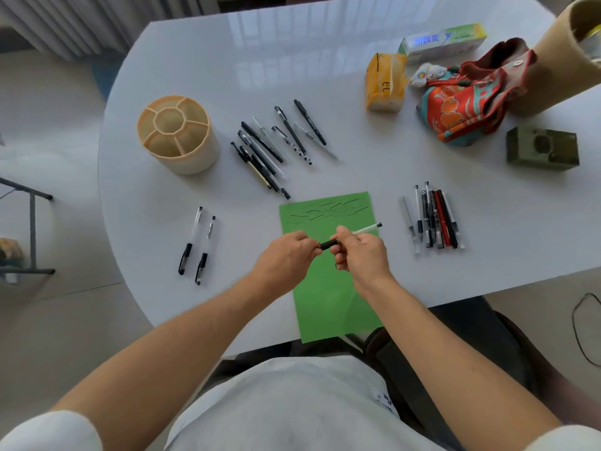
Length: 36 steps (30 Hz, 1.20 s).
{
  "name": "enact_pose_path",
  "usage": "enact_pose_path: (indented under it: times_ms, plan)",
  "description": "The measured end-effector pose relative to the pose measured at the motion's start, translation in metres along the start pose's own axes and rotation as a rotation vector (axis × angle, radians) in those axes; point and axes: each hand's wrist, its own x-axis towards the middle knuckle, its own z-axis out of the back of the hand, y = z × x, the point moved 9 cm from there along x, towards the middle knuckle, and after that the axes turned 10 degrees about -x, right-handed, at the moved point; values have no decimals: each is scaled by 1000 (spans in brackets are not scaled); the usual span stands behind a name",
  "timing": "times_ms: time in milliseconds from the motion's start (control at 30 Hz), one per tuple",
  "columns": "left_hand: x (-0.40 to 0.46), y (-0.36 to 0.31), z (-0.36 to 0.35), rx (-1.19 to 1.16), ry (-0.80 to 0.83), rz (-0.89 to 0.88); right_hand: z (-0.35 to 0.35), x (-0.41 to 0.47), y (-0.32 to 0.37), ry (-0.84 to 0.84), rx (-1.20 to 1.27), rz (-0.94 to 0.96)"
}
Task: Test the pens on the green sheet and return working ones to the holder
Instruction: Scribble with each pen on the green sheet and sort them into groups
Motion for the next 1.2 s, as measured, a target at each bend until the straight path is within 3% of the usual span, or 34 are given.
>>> enact_pose_path:
  times_ms: [100,467,733,833,967,1033,1100,1200]
  plan:
    - [-3,1,7,-142,30,-9,0,-7,3,29,7,53]
    - [-22,23,-20,-749,458,247,-4,-36,-8,182,91,163]
    - [-27,14,-33,-1092,621,319,-2,-24,1,339,106,223]
    - [-10,22,-30,-915,490,342,6,-9,5,312,87,197]
    - [25,14,-14,-226,202,156,3,19,-1,101,31,77]
    - [19,28,-5,15,102,146,42,44,-8,-102,69,-47]
    - [-5,68,17,85,-15,272,105,69,-10,-293,154,-117]
    - [-22,88,38,20,-160,299,125,90,8,-214,38,23]
